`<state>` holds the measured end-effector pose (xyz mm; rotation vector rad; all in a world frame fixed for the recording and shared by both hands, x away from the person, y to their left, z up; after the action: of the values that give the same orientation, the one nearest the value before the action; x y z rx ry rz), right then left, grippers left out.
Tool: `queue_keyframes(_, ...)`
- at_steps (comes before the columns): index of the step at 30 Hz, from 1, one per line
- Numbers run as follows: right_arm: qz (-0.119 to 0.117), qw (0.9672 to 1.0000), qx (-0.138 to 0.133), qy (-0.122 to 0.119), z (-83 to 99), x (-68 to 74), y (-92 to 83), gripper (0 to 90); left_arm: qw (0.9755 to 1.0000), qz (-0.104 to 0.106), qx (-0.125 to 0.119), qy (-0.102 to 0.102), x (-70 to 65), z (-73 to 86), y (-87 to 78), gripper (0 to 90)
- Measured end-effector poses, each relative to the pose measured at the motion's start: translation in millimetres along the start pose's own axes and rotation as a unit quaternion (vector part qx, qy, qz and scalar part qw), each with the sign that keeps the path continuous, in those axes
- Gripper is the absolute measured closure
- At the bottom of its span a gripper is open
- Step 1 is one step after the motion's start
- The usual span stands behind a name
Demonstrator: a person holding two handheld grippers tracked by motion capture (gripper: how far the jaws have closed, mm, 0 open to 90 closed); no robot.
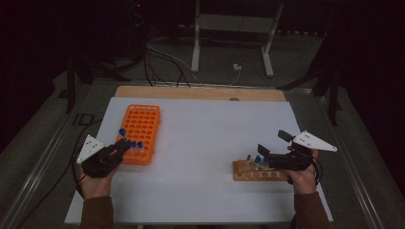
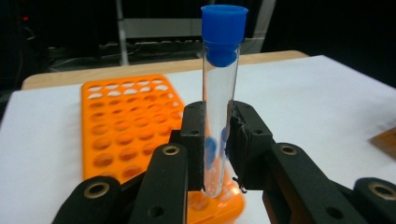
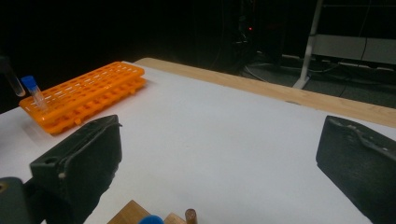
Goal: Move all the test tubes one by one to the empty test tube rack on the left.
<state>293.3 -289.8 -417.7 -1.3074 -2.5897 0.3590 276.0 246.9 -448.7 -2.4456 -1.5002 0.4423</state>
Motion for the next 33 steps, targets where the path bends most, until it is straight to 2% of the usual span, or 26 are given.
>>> queue_keyframes(5,0.000,1.0000,-0.001,-0.001,-0.5,0.3,-0.7,0.6,0.9997,-0.023,0.005,-0.002,7.5,7.7,4.8,76.7)
queue_keyframes(10,-0.001,1.0000,-0.001,-0.001,-0.4,1.0,-0.4,0.6,0.9994,-0.033,0.009,-0.005,9.9,14.2,11.5,76.7)
queue_keyframes(16,-0.002,1.0000,-0.001,-0.003,-0.5,2.0,0.1,0.6,0.9984,-0.039,0.040,0.005,10.2,21.3,19.5,76.8)
queue_keyframes(20,-0.002,1.0000,0.002,-0.003,-0.1,2.2,0.3,0.6,0.9962,-0.047,0.073,0.007,11.3,26.4,23.9,77.1)
queue_keyframes(23,-0.003,1.0000,0.002,-0.003,-0.1,1.8,0.1,0.6,0.9931,-0.052,0.103,0.016,10.8,30.2,28.2,77.5)
queue_keyframes(31,-0.004,1.0000,0.003,-0.006,0.0,2.3,0.1,0.6,0.9898,-0.061,0.127,0.024,7.9,31.0,31.4,78.1)
queue_keyframes(33,-0.003,1.0000,0.005,-0.007,0.1,2.5,0.2,0.6,0.9875,-0.063,0.142,0.028,7.4,33.3,33.8,78.1)
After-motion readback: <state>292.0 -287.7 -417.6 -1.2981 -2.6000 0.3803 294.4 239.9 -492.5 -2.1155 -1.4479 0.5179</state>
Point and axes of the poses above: each handheld gripper's, and its own axes: y roughly forward along the jaws, z roughly out of its underside, x roughly to its left, the point moved 1 cm from there along y, roughly forward along the jaws, and after that the axes turned 1 degree about -y, right-handed, at the moved point
